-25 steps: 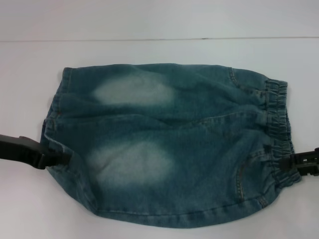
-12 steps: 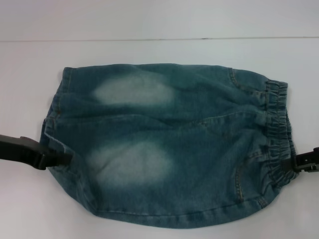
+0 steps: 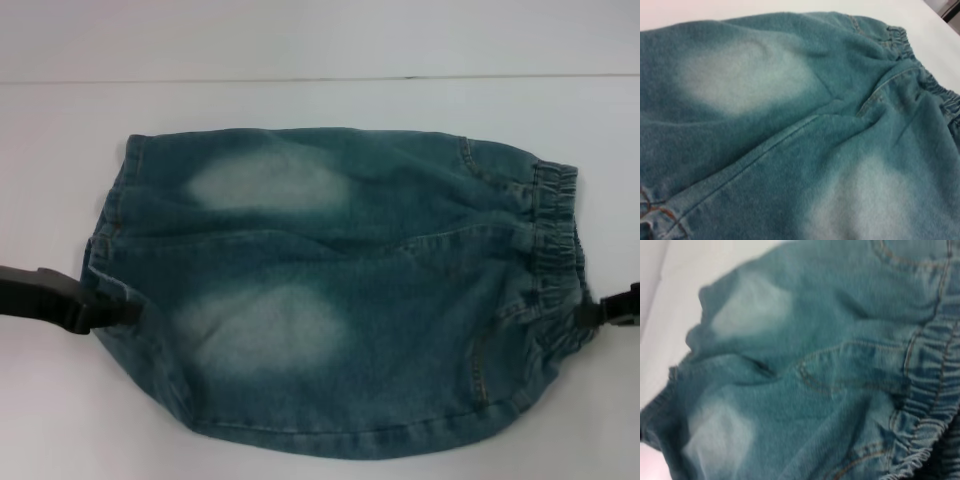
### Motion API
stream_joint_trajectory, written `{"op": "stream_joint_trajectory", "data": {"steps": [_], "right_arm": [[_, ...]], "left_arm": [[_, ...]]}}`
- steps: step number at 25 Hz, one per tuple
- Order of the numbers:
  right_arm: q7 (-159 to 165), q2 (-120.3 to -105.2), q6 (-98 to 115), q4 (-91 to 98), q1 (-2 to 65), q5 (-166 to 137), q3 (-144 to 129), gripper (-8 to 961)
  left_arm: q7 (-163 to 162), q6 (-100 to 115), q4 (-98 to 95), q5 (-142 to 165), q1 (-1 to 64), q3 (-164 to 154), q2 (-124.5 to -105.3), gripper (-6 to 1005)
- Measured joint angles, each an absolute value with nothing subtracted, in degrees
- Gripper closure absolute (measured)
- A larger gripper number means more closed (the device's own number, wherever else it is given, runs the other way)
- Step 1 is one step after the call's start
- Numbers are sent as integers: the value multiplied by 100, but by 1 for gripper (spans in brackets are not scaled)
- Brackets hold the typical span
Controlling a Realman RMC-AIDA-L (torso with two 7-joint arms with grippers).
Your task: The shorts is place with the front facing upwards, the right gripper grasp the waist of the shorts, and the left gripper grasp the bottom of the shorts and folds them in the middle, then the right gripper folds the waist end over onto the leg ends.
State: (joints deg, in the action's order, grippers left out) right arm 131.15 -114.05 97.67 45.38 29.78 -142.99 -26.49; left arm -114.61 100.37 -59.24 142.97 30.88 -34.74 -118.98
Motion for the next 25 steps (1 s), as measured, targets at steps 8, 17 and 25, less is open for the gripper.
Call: {"op": "stream_joint_trajectory", "data": {"steps": [8,17,25], "right_arm": [[12812,-11305,9721,4468,2783,-13589,-2234,938],[12707,-11238,9262,4085,2703,-12809,-1911,937],[12688,-11221,8769,3876,2700,-12293,-1732,937]], "left_arm": [[-11279,9996,-5911,14058,3055,-3013,-11825,988],[-11177,9719,-5731,13709,3027,-2553,-11734,989],[-11172,9101,-5379,13258,3016,-2428,-11630,989]]}}
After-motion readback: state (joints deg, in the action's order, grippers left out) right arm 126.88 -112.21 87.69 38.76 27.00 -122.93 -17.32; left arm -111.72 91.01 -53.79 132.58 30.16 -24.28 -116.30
